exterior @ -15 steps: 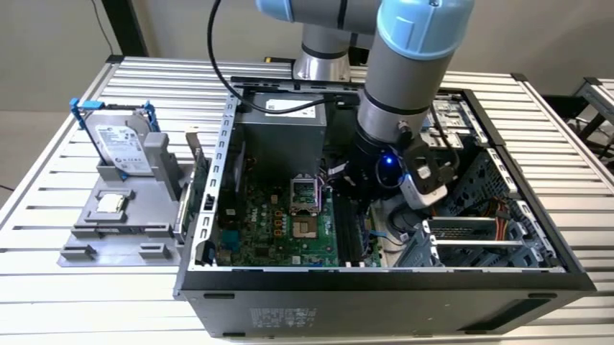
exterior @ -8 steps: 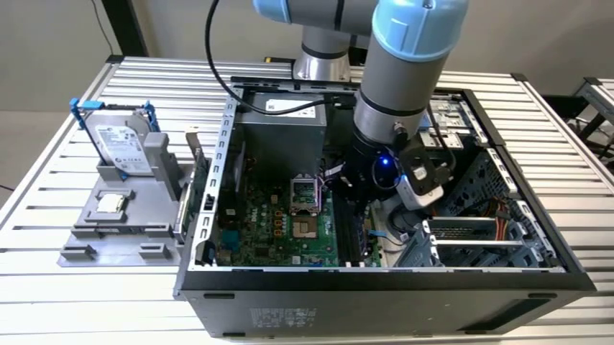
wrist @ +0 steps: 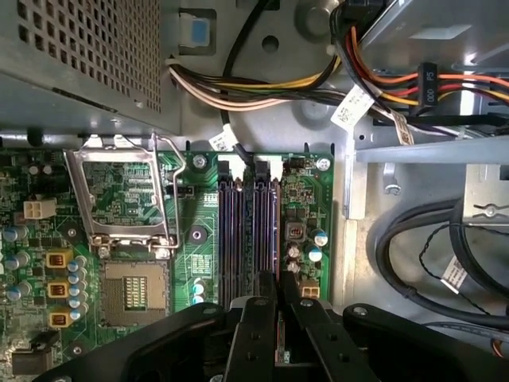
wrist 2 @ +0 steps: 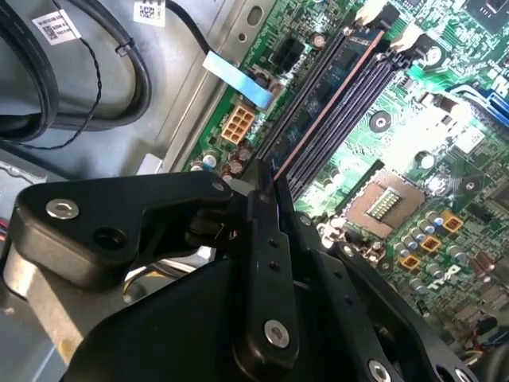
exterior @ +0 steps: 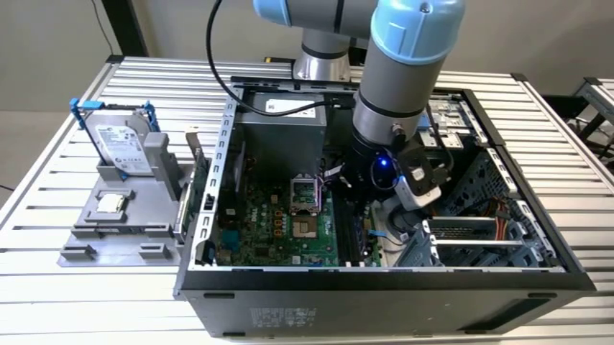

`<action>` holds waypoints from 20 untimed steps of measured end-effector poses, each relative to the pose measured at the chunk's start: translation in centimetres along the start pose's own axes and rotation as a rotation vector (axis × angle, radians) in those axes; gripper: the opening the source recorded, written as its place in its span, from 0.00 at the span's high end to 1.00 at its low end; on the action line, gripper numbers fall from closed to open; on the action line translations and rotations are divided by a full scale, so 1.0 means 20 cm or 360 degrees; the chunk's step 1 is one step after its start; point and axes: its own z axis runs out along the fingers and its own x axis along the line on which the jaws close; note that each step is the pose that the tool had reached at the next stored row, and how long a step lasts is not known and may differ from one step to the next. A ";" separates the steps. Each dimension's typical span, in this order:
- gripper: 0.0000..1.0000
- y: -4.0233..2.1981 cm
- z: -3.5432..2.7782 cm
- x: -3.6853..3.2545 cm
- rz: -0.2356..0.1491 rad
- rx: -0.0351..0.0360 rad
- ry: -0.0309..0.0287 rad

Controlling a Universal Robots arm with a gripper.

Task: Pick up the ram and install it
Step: 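Insert the ram into the slot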

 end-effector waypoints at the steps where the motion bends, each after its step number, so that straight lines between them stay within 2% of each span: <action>1: 1.00 0.000 0.000 0.000 0.0000 0.0000 0.00001; 7: 1.00 -0.002 0.005 0.000 0.0015 -0.0001 0.00001; 11: 1.00 -0.011 0.035 0.000 0.0016 -0.0002 0.00012; 12: 1.00 -0.011 0.035 -0.001 0.0015 -0.0001 0.00063; 17: 1.00 -0.012 0.034 0.000 0.0016 0.0000 0.00072; 18: 0.00 -0.012 0.034 0.000 0.0016 0.0000 0.00070; 20: 0.00 -0.012 0.034 0.000 0.0016 0.0000 0.00070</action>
